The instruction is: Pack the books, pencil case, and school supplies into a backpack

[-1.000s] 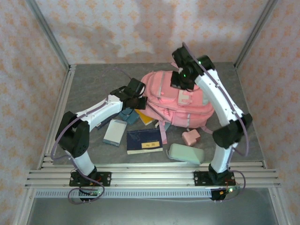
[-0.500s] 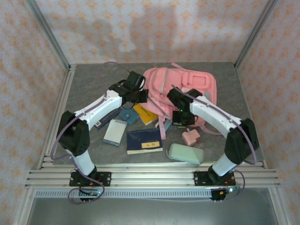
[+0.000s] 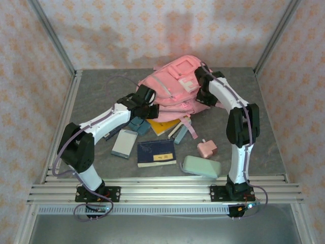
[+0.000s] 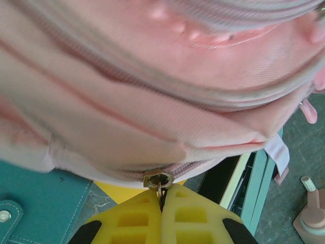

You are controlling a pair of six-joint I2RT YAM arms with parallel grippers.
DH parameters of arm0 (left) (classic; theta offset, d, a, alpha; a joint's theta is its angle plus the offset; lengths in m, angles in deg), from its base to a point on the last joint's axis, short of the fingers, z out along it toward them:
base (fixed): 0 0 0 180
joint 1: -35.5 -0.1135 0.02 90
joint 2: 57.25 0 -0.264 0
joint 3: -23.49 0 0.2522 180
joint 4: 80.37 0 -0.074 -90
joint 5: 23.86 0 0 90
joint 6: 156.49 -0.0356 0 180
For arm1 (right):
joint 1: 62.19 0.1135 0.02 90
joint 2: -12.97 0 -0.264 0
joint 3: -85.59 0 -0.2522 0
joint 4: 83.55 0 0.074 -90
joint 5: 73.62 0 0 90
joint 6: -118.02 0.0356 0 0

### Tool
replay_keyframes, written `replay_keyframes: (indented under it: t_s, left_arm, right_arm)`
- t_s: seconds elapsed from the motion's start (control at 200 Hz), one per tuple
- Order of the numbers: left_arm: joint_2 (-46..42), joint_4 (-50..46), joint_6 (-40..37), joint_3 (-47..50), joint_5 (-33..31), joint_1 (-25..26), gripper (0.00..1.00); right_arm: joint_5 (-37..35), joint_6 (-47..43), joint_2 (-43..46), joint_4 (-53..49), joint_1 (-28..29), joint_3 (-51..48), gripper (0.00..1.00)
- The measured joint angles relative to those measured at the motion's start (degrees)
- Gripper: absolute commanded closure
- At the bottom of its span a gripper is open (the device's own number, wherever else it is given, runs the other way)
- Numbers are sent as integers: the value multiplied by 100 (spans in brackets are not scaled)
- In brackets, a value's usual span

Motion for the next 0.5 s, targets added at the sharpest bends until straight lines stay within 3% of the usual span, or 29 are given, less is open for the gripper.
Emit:
replay_keyframes:
  t_s: [0.07,0.24,0.37,0.495]
  left_arm:
    - [-2,-24,57,-4,9,31,100]
    - [31,-208,87,-341,44,61,100]
    - [118,-247,85,-728,48,61,100]
    - [201,-251,85,-848,70,61,100]
  right_arm:
    - [0,-15,101,-7,-79,28,64]
    - [494,-166,1410,72,181,-1001,100]
    - [848,-369,2924,-221,1021,-2238,100]
    - [1263,-424,3733,-654,1952,-3346,100]
